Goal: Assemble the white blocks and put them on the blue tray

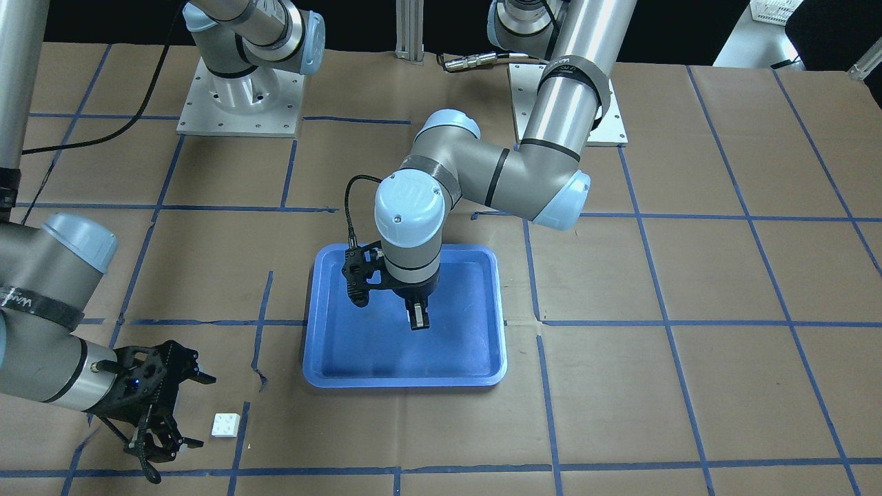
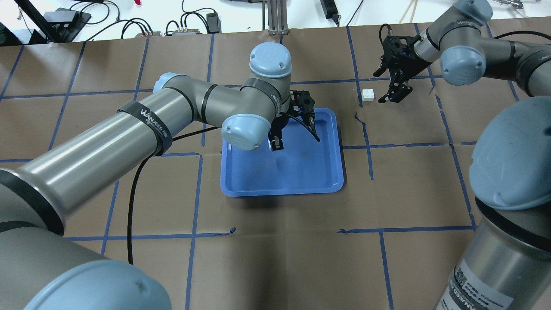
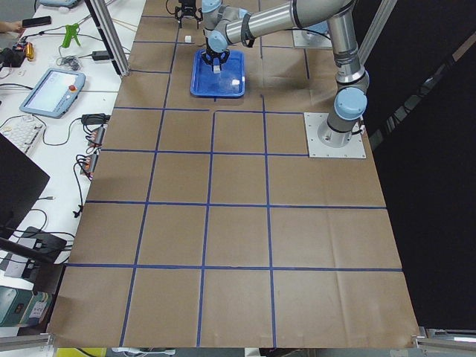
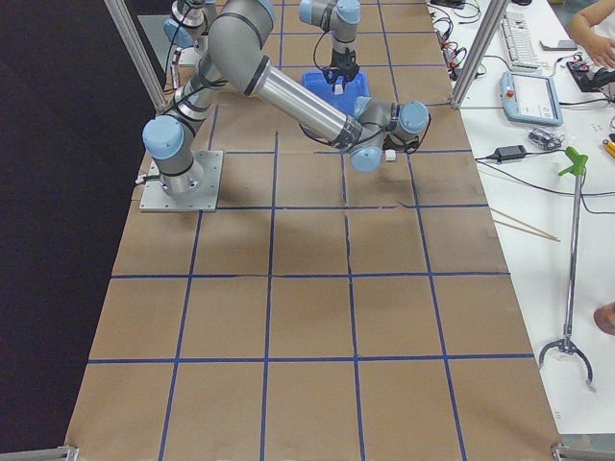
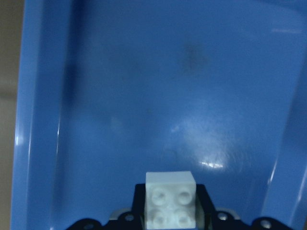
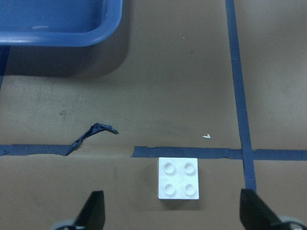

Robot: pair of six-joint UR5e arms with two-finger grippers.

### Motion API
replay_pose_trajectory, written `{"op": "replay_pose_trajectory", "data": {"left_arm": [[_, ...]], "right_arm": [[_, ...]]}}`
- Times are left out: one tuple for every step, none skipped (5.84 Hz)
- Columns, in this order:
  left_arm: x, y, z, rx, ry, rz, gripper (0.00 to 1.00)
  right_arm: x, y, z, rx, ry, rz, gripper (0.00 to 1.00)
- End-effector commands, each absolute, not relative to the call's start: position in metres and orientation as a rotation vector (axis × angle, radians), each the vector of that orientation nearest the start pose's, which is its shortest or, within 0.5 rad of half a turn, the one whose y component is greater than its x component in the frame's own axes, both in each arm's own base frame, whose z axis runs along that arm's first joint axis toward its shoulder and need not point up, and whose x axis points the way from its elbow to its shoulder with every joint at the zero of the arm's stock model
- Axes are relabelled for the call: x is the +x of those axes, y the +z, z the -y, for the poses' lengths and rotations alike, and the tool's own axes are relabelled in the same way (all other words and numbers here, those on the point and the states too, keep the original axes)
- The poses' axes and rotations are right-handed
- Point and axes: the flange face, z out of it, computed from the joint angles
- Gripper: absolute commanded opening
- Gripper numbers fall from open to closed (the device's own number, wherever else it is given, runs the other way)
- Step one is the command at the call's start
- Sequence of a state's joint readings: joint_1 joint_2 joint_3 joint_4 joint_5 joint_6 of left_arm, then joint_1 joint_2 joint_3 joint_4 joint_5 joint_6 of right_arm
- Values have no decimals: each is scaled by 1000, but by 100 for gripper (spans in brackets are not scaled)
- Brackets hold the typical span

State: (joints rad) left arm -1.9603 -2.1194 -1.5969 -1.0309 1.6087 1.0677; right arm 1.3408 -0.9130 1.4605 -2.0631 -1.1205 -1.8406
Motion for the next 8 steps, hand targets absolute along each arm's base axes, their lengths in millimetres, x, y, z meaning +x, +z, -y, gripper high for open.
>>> {"op": "replay_pose_trajectory", "data": {"left_arm": [[-362,178,530,2115,14,-2250,1],[-360,177,527,2112,-13,-2244,1],[-358,189,527,2115,-32,-2234,7],[-357,185,525,2116,-21,-2241,52],[-357,186,524,2111,22,-2262,97],[-358,189,526,2110,26,-2265,97],[-357,206,529,2098,-14,-2260,97],[-344,250,536,2063,-6,-2301,97]], "right_arm": [[14,173,716,-2002,-514,-1968,100],[15,170,716,-2001,-505,-1970,100],[15,170,716,-1999,-505,-1972,100],[15,170,716,-1998,-506,-1971,94],[16,171,716,-2001,-506,-1971,72],[17,172,717,-2007,-504,-1971,56],[17,172,717,-2007,-504,-1971,47],[16,174,717,-2012,-505,-1974,33]]}}
